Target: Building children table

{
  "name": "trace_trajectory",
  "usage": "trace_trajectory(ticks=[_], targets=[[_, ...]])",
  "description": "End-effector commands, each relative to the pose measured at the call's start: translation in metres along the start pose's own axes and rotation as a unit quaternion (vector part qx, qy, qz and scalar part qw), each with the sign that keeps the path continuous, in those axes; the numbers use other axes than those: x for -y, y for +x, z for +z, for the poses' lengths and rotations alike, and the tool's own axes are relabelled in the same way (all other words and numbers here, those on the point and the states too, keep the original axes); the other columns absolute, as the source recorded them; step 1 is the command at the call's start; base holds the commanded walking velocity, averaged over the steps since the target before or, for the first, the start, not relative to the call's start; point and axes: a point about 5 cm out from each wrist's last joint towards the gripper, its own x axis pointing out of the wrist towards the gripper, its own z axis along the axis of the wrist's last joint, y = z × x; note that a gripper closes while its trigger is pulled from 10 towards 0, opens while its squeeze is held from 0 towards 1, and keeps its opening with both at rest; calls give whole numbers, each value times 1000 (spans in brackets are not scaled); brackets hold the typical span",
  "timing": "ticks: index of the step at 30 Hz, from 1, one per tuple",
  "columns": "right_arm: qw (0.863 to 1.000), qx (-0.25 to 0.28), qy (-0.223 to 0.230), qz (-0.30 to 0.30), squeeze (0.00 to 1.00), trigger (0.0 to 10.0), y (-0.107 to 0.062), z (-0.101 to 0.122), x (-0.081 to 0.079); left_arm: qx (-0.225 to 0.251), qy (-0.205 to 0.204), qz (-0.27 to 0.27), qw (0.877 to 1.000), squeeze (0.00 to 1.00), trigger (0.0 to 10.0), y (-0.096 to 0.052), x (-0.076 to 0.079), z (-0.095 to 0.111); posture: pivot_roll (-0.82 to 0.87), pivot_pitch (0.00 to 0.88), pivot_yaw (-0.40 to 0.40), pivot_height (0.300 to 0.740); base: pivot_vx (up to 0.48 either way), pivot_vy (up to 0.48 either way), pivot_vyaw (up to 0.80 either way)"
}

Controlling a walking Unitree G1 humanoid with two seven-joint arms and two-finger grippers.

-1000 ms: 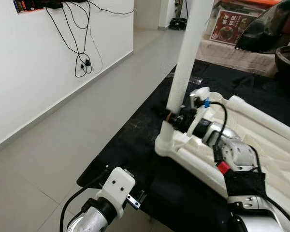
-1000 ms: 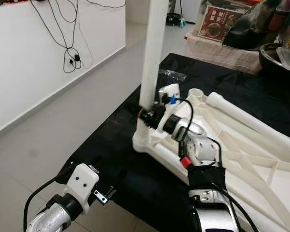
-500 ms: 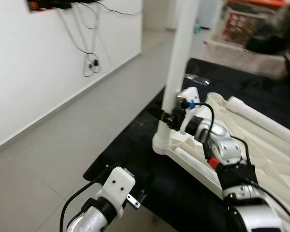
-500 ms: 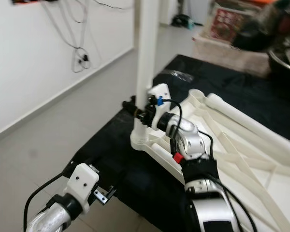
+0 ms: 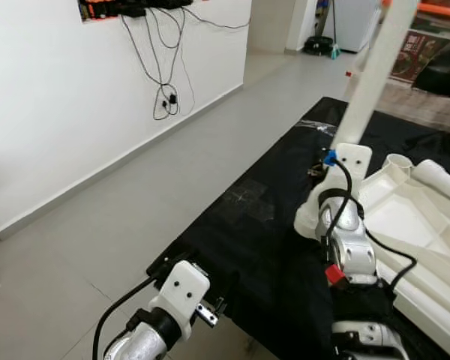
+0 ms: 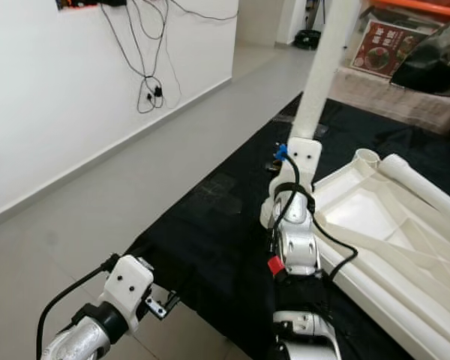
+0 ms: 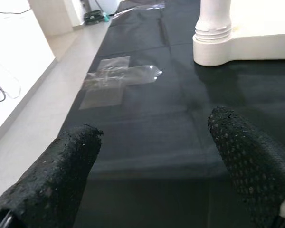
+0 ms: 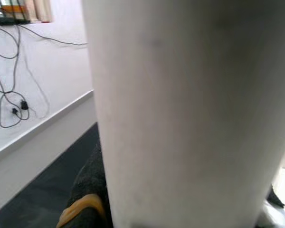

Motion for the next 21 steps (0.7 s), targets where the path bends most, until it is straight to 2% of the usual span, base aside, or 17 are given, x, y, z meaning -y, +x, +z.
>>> trace_trajectory(ticks=[1, 2, 3, 8, 10, 11, 13, 14, 17, 21], targets=[[999, -29, -12, -5, 0, 1059, -6, -16, 1, -7, -1, -4, 1000, 0, 10000, 0, 1, -4, 119, 68, -46, 740, 0, 0, 0], [1000, -9, -5, 26, 0, 10000, -8, -11, -8, -7, -2, -4, 1000, 0, 10000, 0, 2, -4, 115, 67, -47, 740, 0, 0, 0], [997, 25, 10, 74, 0, 10000, -9, -3, -21, -7, -2, -4, 1000, 0, 10000, 0, 2, -4, 116, 69, -49, 740, 0, 0, 0], [990, 53, 45, 126, 0, 10000, -12, 6, -36, -7, -2, -3, 1000, 0, 10000, 0, 1, -4, 116, 69, -49, 740, 0, 0, 0], [988, 53, 40, 138, 0, 10000, -13, 6, -39, -7, -2, -3, 1000, 0, 10000, 0, 1, -4, 115, 69, -48, 740, 0, 0, 0], [987, 51, 33, 145, 184, 10000, -14, 6, -41, -7, -2, -3, 1000, 0, 10000, 0, 1, -4, 114, 69, -48, 740, 0, 0, 0], [989, 43, 21, 140, 184, 10000, -13, 3, -40, -7, -2, -2, 1000, 0, 10000, 0, 1, -4, 114, 69, -48, 740, 0, 0, 0], [988, 35, 23, 149, 1000, 10000, -14, -1, -38, -7, -1, -2, 1000, 0, 10000, 0, 1, -4, 120, 71, -47, 740, 0, 0, 0], [988, 32, 25, 152, 1000, 10000, -15, -2, -38, -7, -1, -2, 1000, 0, 10000, 0, 1, -4, 118, 72, -48, 740, 0, 0, 0], [986, 55, 10, 157, 988, 10000, -17, 2, -36, -8, -1, -3, 1000, 0, 10000, 0, 0, -5, 115, 74, -44, 740, 0, 0, 0]])
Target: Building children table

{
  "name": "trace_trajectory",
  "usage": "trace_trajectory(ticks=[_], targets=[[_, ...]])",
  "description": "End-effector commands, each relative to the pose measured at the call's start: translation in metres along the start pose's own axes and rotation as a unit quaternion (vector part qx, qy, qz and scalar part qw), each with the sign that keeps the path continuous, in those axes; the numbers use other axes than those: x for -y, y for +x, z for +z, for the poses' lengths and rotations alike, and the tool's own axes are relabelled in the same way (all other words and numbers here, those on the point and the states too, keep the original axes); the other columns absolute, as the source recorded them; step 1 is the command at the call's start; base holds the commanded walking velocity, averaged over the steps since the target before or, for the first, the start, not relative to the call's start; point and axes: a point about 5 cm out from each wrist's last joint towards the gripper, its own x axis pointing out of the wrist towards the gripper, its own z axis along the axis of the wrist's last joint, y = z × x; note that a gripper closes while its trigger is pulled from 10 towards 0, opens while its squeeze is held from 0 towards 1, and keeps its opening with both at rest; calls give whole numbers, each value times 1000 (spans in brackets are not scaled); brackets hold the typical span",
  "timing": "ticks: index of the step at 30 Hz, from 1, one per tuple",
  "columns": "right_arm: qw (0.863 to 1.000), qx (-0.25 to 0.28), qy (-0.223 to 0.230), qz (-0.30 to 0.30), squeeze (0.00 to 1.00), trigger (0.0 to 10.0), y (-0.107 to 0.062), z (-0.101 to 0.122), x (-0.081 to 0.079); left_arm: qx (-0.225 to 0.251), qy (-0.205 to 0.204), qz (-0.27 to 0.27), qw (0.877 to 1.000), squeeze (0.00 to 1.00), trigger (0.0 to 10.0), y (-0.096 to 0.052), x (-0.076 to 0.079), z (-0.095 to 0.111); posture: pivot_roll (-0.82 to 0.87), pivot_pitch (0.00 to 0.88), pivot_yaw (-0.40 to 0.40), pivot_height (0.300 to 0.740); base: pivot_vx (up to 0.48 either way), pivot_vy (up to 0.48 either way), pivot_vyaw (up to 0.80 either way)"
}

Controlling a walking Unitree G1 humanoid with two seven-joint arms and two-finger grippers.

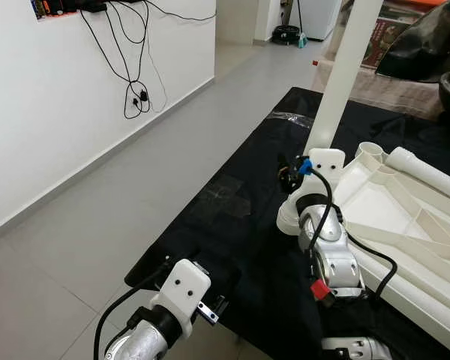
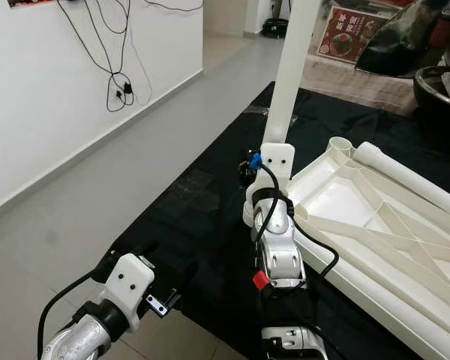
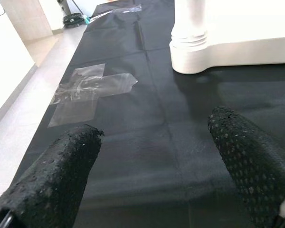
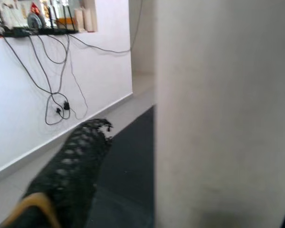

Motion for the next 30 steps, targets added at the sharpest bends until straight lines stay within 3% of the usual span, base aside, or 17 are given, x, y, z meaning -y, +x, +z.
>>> trace_trajectory(ticks=[1, 2, 3, 8, 17, 21, 30], targets=[[1000, 11, -3, 9, 988, 10000, -2, 2, -1, -10, -2, -3, 1000, 0, 10000, -1, 1, -5, 115, 74, -44, 740, 0, 0, 0], [1000, 8, -5, 16, 988, 10000, -3, 1, -2, -10, -3, -3, 1000, 0, 10000, -1, 1, -5, 115, 74, -44, 740, 0, 0, 0], [1000, 8, -10, 23, 0, 10000, -4, 1, -2, -10, -2, -3, 1000, 0, 10000, -1, 1, -5, 111, 75, -41, 740, 0, 0, 0], [999, 6, 6, 34, 0, 10000, -11, -3, 2, -10, -2, -3, 1000, 0, 10000, 0, 1, -5, 108, 73, -42, 740, 0, 0, 0], [995, 8, 39, 91, 0, 10000, -25, -5, -10, -10, -2, -3, 1000, 0, 10000, 0, 0, -6, 109, 73, -42, 740, 0, 0, -729], [987, 11, 55, 148, 0, 10000, -28, -6, -18, -10, -2, -2, 1000, 0, 10000, 0, 1, -6, 109, 72, -44, 740, 0, 0, 0], [980, 5, 36, 198, 0, 10000, -48, -20, 5, -11, -3, -2, 1000, 0, 10000, 0, 1, -7, 106, 68, -44, 740, 0, 0, 0]])
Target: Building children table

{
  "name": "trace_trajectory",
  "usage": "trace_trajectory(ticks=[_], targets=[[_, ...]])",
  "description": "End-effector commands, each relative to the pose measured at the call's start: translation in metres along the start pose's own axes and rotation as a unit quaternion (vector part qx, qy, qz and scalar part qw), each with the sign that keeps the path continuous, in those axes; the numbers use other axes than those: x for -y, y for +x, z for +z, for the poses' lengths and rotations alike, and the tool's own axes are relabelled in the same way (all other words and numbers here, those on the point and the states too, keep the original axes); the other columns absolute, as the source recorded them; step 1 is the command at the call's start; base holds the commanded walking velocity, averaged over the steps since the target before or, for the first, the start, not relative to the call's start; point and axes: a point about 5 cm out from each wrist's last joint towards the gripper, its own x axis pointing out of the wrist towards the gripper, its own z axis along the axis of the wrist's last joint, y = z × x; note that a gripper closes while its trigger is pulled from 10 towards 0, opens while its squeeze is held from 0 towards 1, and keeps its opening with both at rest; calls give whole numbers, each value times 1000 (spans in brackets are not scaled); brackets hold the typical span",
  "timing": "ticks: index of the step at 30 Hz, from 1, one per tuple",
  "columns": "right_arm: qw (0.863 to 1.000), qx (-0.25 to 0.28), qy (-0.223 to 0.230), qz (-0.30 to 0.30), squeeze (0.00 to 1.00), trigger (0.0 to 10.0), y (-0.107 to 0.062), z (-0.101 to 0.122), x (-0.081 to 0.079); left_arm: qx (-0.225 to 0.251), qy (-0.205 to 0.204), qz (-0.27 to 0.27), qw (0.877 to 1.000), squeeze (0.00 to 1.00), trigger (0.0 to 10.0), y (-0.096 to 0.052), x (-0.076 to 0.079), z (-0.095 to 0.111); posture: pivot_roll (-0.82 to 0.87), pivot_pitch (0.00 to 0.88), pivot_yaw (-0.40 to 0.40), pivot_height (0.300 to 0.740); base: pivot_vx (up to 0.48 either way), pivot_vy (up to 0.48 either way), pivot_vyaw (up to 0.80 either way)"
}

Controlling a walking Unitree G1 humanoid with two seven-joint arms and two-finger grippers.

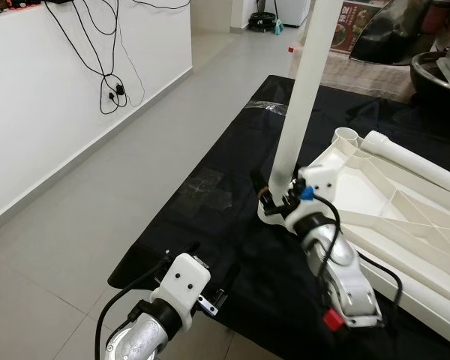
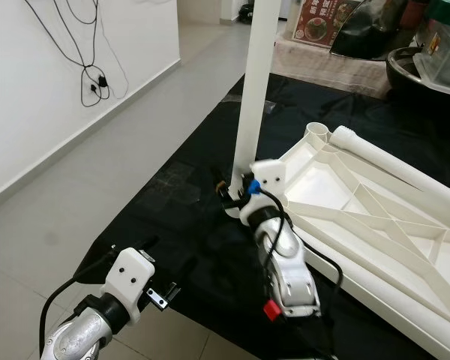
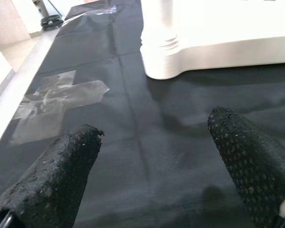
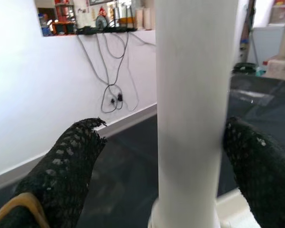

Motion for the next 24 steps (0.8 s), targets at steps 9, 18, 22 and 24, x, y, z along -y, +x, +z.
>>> trace_trajectory(ticks=[9, 18, 22, 24], targets=[[1000, -5, -18, -5, 0, 10000, -19, -4, 18, -6, -4, 1, 1000, 0, 10000, -1, 0, -4, 103, 57, -39, 740, 0, 0, -72], [1000, 1, -5, -13, 0, 10000, -15, -3, 16, -7, -4, 5, 1000, 0, 10000, -2, 0, -5, 105, 44, -39, 740, 0, 0, -778], [1000, 10, -5, -20, 0, 10000, -9, 1, 17, -8, -3, 6, 1000, 0, 10000, -2, 0, -5, 107, 44, -41, 740, 0, 0, -788], [1000, 18, -11, -22, 0, 10000, -5, 4, 17, -8, -2, 8, 1000, 0, 10000, -2, -1, -5, 107, 42, -42, 740, 0, 0, -788]])
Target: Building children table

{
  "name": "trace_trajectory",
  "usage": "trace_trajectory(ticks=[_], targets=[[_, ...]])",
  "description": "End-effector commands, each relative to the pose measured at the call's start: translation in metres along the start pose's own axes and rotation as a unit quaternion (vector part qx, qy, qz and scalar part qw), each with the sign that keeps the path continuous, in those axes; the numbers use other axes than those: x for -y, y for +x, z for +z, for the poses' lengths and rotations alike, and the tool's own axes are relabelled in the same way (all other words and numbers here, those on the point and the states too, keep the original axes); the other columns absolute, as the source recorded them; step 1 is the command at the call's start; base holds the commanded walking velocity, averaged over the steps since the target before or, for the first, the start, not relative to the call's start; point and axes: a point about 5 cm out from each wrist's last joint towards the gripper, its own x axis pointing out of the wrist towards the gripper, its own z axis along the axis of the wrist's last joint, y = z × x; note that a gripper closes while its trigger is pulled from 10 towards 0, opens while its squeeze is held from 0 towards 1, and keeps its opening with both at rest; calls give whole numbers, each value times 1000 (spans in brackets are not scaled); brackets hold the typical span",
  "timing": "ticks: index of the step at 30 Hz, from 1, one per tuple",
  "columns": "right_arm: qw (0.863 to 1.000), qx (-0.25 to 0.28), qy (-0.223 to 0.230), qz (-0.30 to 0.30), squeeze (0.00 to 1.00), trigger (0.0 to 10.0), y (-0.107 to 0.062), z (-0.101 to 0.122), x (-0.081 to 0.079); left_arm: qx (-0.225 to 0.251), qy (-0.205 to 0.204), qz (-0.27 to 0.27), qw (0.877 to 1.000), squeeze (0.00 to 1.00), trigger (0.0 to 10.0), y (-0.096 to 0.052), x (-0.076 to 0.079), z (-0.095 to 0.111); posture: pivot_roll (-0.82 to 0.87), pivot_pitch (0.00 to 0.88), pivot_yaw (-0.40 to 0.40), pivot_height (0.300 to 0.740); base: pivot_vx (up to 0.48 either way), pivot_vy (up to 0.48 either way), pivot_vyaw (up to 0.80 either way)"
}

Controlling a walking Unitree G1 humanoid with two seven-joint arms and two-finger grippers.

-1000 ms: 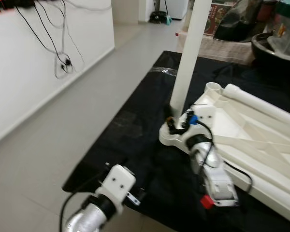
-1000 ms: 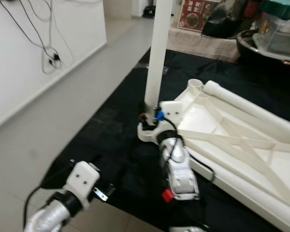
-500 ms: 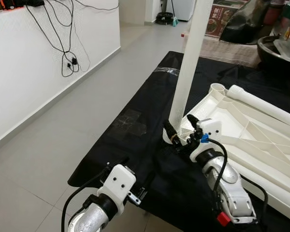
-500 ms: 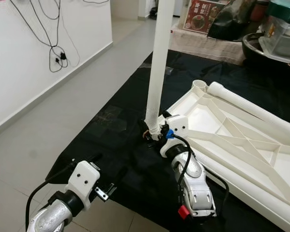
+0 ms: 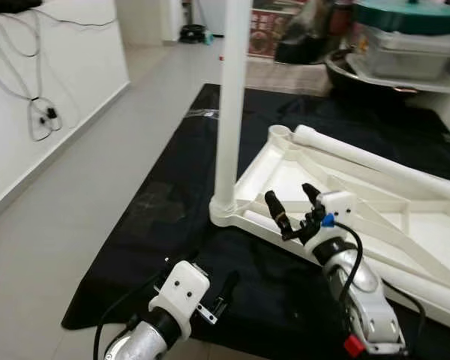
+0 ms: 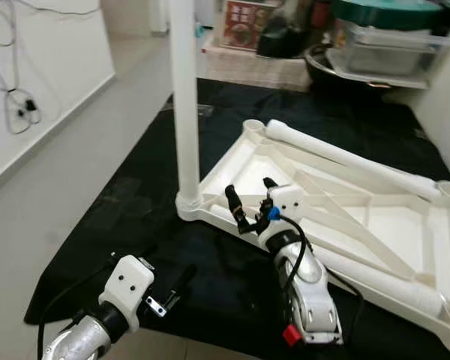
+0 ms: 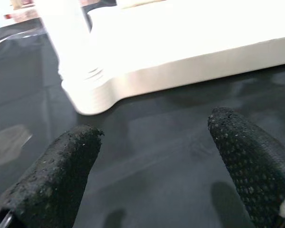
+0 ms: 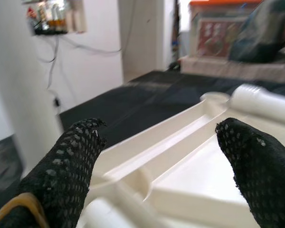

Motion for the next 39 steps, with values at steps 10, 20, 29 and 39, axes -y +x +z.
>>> trace_trajectory(ticks=[10, 20, 29, 39], targets=[[1000, 5, -2, -6, 0, 10000, 7, -1, -4, -9, -2, 10, 1000, 0, 10000, -1, -2, -4, 108, 53, -45, 740, 0, 0, -786], [1000, 5, 0, -15, 0, 10000, 10, 0, -7, -13, -1, 12, 1000, 0, 10000, -1, -3, -4, 111, 64, -49, 740, 0, 232, -63], [999, -8, 8, -32, 0, 10000, 15, 0, 2, -15, 1, 12, 1000, 0, 10000, -1, -3, -4, 111, 71, -48, 740, 0, 0, 0], [1000, -8, 21, -1, 1000, 10000, 25, 3, 18, -15, 2, 13, 1000, 0, 10000, -1, -3, -4, 114, 71, -49, 740, 0, 0, 0]])
